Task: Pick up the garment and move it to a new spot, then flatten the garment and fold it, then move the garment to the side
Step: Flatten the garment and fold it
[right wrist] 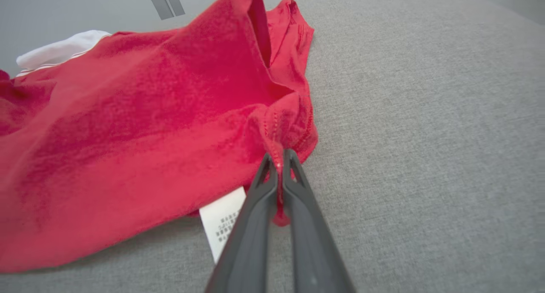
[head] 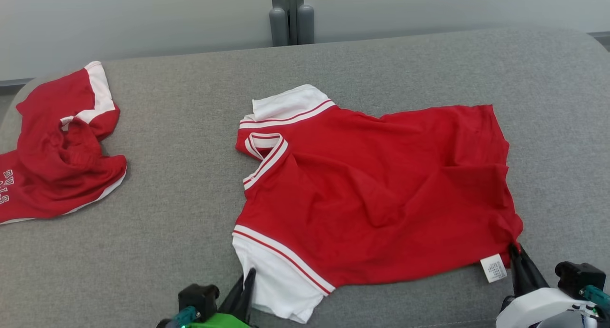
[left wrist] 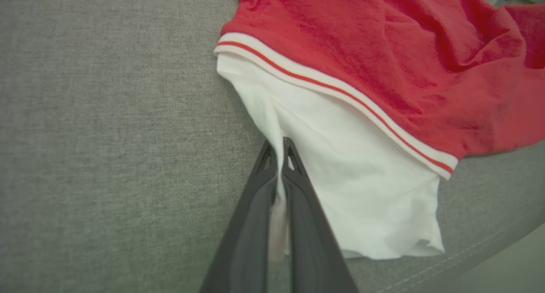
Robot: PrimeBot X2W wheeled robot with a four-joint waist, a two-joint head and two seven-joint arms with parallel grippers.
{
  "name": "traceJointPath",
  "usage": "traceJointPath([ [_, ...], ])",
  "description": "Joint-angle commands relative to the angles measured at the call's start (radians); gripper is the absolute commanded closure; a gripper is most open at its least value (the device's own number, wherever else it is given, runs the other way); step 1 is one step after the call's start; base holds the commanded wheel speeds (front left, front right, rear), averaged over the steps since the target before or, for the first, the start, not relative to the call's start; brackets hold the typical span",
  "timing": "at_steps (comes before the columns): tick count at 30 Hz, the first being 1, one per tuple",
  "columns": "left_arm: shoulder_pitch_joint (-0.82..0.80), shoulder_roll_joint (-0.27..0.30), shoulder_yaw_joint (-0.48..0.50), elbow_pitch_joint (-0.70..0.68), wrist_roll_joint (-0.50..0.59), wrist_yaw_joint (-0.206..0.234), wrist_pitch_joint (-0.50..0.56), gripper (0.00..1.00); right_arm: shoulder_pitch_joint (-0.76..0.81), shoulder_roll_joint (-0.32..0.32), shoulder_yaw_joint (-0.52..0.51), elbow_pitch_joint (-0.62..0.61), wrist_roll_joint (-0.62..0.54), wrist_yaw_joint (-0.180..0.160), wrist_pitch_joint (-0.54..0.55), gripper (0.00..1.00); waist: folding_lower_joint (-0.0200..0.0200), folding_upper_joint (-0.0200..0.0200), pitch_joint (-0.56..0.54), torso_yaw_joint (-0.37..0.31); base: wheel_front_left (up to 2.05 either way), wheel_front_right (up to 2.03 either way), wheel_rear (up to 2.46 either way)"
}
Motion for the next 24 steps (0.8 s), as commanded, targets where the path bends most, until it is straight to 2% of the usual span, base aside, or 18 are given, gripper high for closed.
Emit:
traceJointPath([
  [1,0.007,0.002,0.011,-0.034,-0.029,-0.002,0.001,1.00,0.007,-0.003,-0.003,-0.031,-0.010,-0.002,-0.003,1.00,0.0000,0.0000,0.003,-0.003,0.00,0.00,0.00],
  [7,-0.073,0.002,0.025,-0.155,-0.061,-0.011,0.000,1.00,-0.063,-0.024,0.028,-0.137,-0.020,-0.002,-0.003,1.00,0.0000,0.0000,0.025,-0.020,0.00,0.00,0.00],
  [13,-0.262,0.031,0.038,-0.156,-0.063,-0.021,0.008,1.00,-0.253,-0.056,0.094,-0.148,0.005,-0.002,-0.003,1.00,0.0000,0.0000,0.074,-0.042,0.00,0.00,0.00],
  [18,-0.508,0.075,0.063,-0.120,-0.104,-0.028,0.066,1.00,-0.494,-0.093,0.175,-0.084,0.048,-0.002,-0.003,1.00,0.0000,0.0000,0.167,-0.063,0.00,0.00,0.00],
  [24,-0.890,0.119,0.095,-0.004,-0.136,-0.029,0.121,1.00,-0.880,-0.120,0.235,0.090,0.124,-0.002,-0.003,1.00,0.0000,0.0000,0.273,-0.085,0.00,0.00,0.00],
])
